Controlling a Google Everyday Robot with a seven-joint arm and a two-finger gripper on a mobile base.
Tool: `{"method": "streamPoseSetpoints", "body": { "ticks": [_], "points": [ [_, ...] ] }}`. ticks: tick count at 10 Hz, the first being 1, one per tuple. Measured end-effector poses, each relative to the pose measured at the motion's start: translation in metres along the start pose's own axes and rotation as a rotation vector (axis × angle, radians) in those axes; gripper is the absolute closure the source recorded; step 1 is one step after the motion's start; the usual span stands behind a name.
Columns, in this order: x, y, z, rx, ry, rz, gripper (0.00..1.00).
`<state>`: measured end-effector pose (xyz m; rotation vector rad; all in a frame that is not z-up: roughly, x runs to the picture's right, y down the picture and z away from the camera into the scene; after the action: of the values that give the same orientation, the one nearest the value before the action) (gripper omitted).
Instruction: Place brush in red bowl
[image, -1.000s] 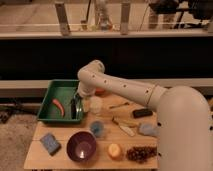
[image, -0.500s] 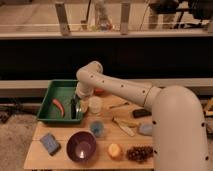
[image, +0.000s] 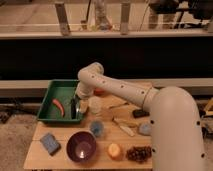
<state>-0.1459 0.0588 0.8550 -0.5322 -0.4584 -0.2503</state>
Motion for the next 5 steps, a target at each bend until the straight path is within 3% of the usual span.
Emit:
{"method": "streamPoseSetpoints", "body": {
  "ticks": [4,5],
  "points": [
    [-0.006,-0.006,-0.01,-0.01,-0.008,-0.061,0.2],
    [-0.01,-0.011,-0.016,-0.028,0.004,-0.116,0.2]
  ]
}}
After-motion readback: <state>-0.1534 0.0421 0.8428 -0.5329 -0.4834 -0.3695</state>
